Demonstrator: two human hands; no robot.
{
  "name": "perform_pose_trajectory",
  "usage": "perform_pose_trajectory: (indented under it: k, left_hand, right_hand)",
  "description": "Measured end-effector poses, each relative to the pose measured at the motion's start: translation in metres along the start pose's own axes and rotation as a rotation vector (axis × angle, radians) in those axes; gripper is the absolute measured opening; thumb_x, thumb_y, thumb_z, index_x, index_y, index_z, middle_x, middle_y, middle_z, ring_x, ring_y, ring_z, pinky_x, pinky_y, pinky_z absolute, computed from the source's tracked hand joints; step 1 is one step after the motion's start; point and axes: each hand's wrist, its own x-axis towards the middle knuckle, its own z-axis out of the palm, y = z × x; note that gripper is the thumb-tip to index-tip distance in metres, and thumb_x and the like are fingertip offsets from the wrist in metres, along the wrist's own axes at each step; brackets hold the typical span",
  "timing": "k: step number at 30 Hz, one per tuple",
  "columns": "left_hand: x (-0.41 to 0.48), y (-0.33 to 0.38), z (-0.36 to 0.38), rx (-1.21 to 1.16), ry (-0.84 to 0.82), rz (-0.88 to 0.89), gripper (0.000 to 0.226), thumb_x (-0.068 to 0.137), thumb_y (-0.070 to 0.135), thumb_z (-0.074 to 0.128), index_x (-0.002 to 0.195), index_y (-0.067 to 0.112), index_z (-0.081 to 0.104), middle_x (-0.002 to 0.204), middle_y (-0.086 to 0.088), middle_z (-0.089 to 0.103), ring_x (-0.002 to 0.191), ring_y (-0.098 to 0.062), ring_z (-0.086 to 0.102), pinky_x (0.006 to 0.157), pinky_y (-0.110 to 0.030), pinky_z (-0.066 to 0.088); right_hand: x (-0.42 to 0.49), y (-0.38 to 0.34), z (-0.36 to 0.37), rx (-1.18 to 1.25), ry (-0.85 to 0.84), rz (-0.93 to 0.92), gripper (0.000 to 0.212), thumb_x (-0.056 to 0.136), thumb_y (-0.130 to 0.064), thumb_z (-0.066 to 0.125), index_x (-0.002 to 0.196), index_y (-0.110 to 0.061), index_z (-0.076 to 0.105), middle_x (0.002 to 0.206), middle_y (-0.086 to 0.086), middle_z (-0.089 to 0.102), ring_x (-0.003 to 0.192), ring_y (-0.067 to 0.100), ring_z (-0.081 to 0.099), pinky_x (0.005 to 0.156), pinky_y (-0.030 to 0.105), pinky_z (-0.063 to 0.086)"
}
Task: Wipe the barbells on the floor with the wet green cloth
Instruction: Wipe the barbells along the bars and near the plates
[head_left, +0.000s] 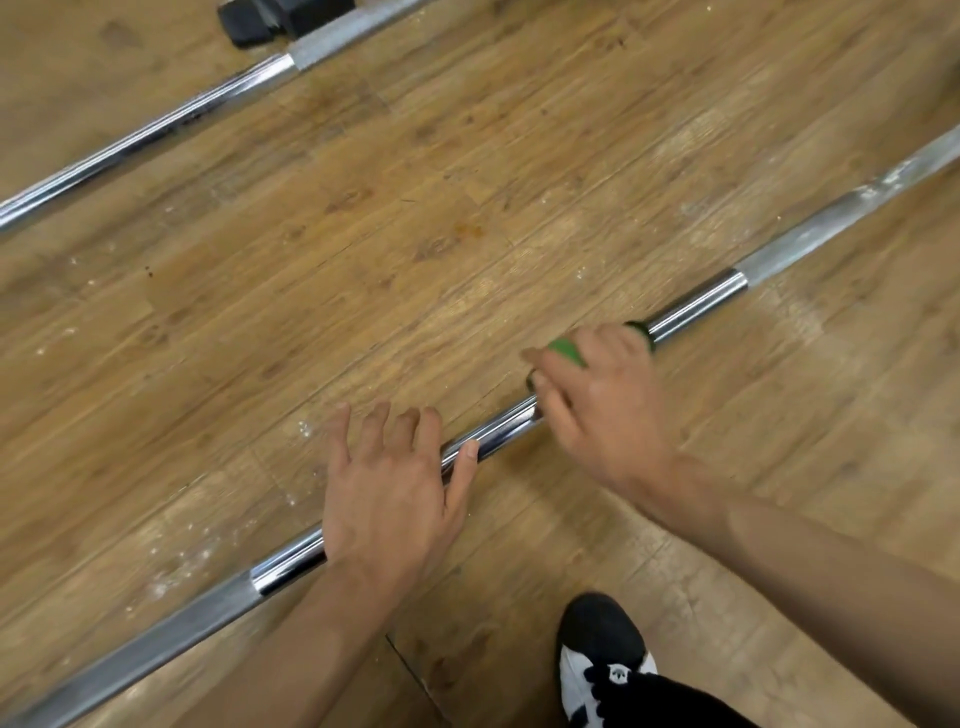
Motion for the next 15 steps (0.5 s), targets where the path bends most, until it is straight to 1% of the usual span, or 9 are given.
perform_pose_trajectory:
  k: [2,4,5,6,8,9,11,13,15]
  left_hand:
    - [-0.001,0.000,0.001,0.004,-0.002,0.006,0.069,0.109,0.053,0.016,0.118,0.008,0.067,0.109,-0.014,0.075,0.125,-0.039,0.063,0.117,-0.062,0.032]
    - [-0.003,0.000,0.001,0.003,0.002,0.013,0.068,0.109,0.053,0.018,0.119,0.008,0.068,0.110,-0.014,0.075,0.126,-0.038,0.062,0.118,-0.061,0.031]
    - [-0.004,0.000,0.001,0.000,0.005,0.017,0.066,0.109,0.053,0.020,0.119,0.008,0.068,0.111,-0.014,0.075,0.125,-0.037,0.063,0.118,-0.061,0.031]
    - [-0.004,0.000,0.001,-0.002,0.006,0.019,0.066,0.109,0.053,0.022,0.119,0.007,0.068,0.111,-0.014,0.075,0.125,-0.037,0.063,0.118,-0.061,0.031]
    - [-0.006,0.001,0.002,-0.007,0.005,0.015,0.067,0.109,0.053,0.020,0.120,0.007,0.068,0.112,-0.014,0.075,0.125,-0.037,0.063,0.119,-0.061,0.031]
    - [-0.006,0.002,0.002,-0.011,0.005,0.015,0.068,0.110,0.053,0.019,0.120,0.007,0.068,0.111,-0.014,0.075,0.125,-0.037,0.063,0.119,-0.061,0.030]
    - [-0.008,0.004,0.001,-0.017,0.002,0.021,0.069,0.110,0.053,0.018,0.119,0.007,0.068,0.112,-0.014,0.075,0.125,-0.037,0.063,0.119,-0.061,0.031]
    - [-0.011,0.006,0.001,-0.021,-0.007,0.030,0.068,0.110,0.054,0.018,0.120,0.008,0.067,0.115,-0.013,0.074,0.126,-0.036,0.062,0.120,-0.060,0.029]
    - [-0.014,0.007,0.001,-0.023,-0.015,0.030,0.067,0.110,0.054,0.017,0.121,0.009,0.067,0.117,-0.012,0.074,0.128,-0.036,0.061,0.122,-0.059,0.026]
  right_hand:
    - [-0.007,-0.016,0.003,0.058,-0.026,-0.091,0.036,0.106,-0.030,0.046,0.127,-0.018,0.072,0.092,0.007,0.063,0.085,0.028,0.055,0.097,0.046,0.041]
    - [-0.006,0.002,-0.001,0.070,-0.047,-0.165,0.039,0.108,-0.032,0.044,0.133,-0.016,0.068,0.096,0.006,0.065,0.088,0.027,0.056,0.100,0.046,0.041]
    - [-0.005,0.019,-0.003,0.062,-0.043,-0.152,0.039,0.108,-0.033,0.043,0.133,-0.015,0.068,0.098,0.007,0.066,0.089,0.028,0.057,0.100,0.047,0.040]
    - [-0.002,0.041,-0.006,0.034,-0.026,-0.104,0.039,0.108,-0.033,0.042,0.131,-0.014,0.068,0.099,0.008,0.068,0.090,0.028,0.058,0.101,0.049,0.039]
    - [0.005,0.085,-0.015,-0.050,0.006,0.072,0.039,0.109,-0.034,0.040,0.129,-0.016,0.069,0.099,0.010,0.069,0.097,0.031,0.059,0.107,0.055,0.038]
    - [0.008,0.100,-0.019,-0.089,0.017,0.183,0.039,0.108,-0.034,0.039,0.127,-0.019,0.070,0.101,0.010,0.068,0.102,0.033,0.058,0.112,0.059,0.034]
    - [0.014,0.108,-0.021,-0.129,0.021,0.370,0.038,0.104,-0.034,0.040,0.122,-0.020,0.071,0.103,0.011,0.065,0.111,0.035,0.056,0.119,0.063,0.023]
    - [0.013,0.088,-0.022,-0.120,-0.001,0.426,0.040,0.099,-0.033,0.041,0.120,-0.018,0.072,0.102,0.014,0.061,0.112,0.038,0.055,0.120,0.064,0.020]
    - [-0.001,0.049,-0.017,-0.107,-0.018,0.346,0.041,0.099,-0.033,0.041,0.121,-0.016,0.071,0.101,0.014,0.060,0.109,0.037,0.057,0.121,0.064,0.019]
